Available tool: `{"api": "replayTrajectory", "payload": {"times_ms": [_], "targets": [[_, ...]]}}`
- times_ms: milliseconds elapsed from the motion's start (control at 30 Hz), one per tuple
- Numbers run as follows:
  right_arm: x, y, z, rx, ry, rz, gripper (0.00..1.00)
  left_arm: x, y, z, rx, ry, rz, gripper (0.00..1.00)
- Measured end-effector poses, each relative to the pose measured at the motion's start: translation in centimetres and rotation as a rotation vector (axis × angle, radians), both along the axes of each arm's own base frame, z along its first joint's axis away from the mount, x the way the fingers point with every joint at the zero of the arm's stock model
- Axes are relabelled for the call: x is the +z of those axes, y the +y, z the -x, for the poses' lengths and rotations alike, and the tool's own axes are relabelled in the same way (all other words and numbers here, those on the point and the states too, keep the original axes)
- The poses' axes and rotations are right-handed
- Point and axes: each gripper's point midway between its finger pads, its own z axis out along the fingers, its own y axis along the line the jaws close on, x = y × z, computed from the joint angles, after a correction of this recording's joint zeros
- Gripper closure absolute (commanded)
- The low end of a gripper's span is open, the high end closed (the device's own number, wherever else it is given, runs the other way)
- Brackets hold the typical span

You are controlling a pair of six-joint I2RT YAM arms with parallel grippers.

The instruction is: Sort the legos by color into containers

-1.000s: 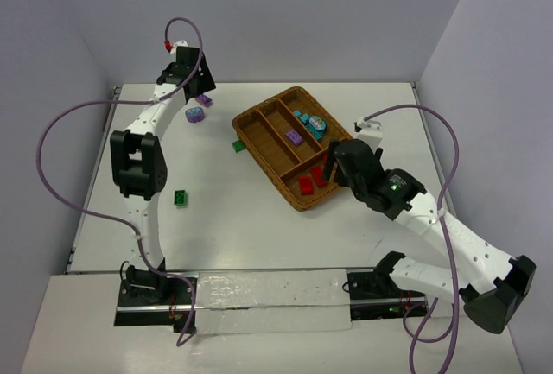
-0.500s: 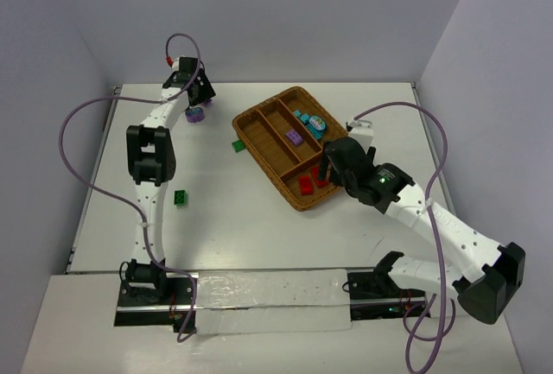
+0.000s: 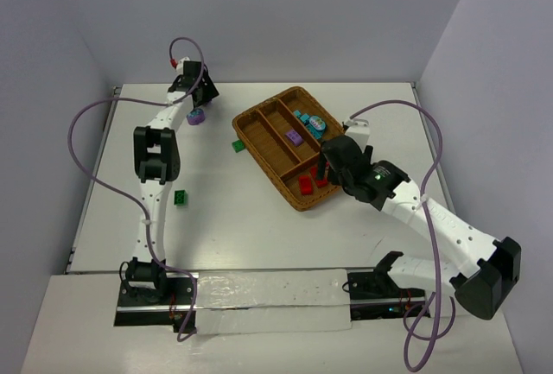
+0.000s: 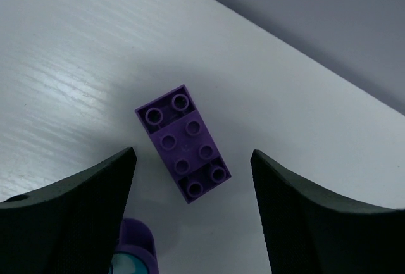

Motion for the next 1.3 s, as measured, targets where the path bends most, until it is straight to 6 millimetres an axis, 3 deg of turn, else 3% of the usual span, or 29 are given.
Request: {"api": "replayTrajectory", "payload": {"times_ms": [233,500,700,867,1033,1167,1300], "targets": [[-0.1,0.0,-0.1,0.005,0.003,0.013,0.17,-0.1,-0.4,-1.4,0.012,-0.047,-0.008,0.30],[-0.2,0.2,-0.4,0.007,0.009,0.022,0.17,-0.3,0.0,-1.1,0.039,-0.036,-0.035,0.45],[-0.2,0.3,-0.4,0.008,0.010,0.023,0.17,-0.6,0.2,-0.4,0.047,-0.021,-0.040,0.67],[-0.2,0.3,-0.4,0.008,0.010,0.023,0.17,-0.5,0.0,0.5,0.039,-0.004,-0.050,0.97],[-0.1,0.2,-0.4,0.007,0.007,0.020,0.17,-0.3,0.0,2.7,0.024,0.043,-0.067,1.00],[0.2,0.2,-0.4,0.007,-0.001,0.013,0.17,1.3,-0.4,4.9,-0.002,0.067,-0.084,1.00],[0.8,0.1,-0.2,0.008,-0.016,0.000,0.17,5.7,-1.7,6.5,-0.042,0.024,-0.093,1.00]]}}
